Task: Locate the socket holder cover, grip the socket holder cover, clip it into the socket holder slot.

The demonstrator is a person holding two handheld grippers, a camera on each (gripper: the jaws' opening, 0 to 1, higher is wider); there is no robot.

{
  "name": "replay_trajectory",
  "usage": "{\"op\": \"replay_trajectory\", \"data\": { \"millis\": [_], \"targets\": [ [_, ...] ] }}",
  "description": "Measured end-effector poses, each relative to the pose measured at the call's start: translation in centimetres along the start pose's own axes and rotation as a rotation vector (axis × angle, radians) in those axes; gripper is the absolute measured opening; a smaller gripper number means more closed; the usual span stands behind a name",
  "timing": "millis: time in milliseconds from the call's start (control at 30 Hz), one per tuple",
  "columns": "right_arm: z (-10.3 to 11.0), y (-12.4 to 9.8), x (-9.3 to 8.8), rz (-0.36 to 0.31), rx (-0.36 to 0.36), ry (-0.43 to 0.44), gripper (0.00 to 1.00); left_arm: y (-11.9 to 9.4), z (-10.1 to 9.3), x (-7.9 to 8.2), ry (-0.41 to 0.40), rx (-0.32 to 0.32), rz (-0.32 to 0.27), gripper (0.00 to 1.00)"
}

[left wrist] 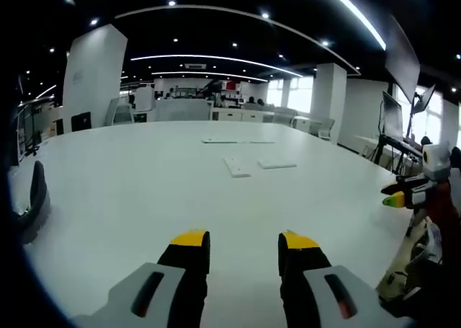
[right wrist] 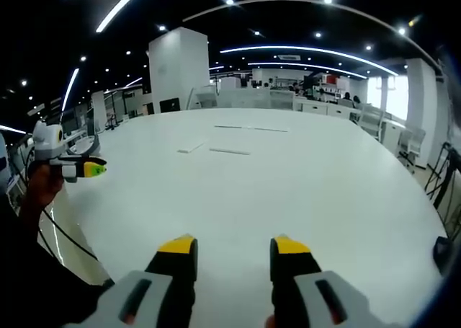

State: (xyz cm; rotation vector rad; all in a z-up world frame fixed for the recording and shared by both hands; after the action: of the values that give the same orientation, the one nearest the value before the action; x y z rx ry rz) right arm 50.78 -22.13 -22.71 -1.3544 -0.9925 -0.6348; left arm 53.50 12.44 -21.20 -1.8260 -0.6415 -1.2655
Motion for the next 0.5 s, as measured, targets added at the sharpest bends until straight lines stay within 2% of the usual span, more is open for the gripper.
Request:
{"op": "replay_trajectory", "data": {
  "millis": [500],
  "targets": [
    [-0.18, 0.14, -0.27, 0.009, 0.003, 0.008, 0.42, -0.17, -0.08, 0.08, 0.004, 0.005, 0.006, 0.38]
  ]
}}
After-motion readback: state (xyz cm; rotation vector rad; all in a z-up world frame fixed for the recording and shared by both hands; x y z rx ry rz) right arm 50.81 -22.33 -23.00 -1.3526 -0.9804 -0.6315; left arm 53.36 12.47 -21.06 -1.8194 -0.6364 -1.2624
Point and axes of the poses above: the point that each gripper's makers call its tool centre point, and the gripper's own axes: y roughly forward along the fingers, z roughly to its left, x roughly out of its top, the point moved 5 cm from there along -y, roughly backward along the fingers, and after that the axes turned 12 degrees about -x, right-handed, at the moved point
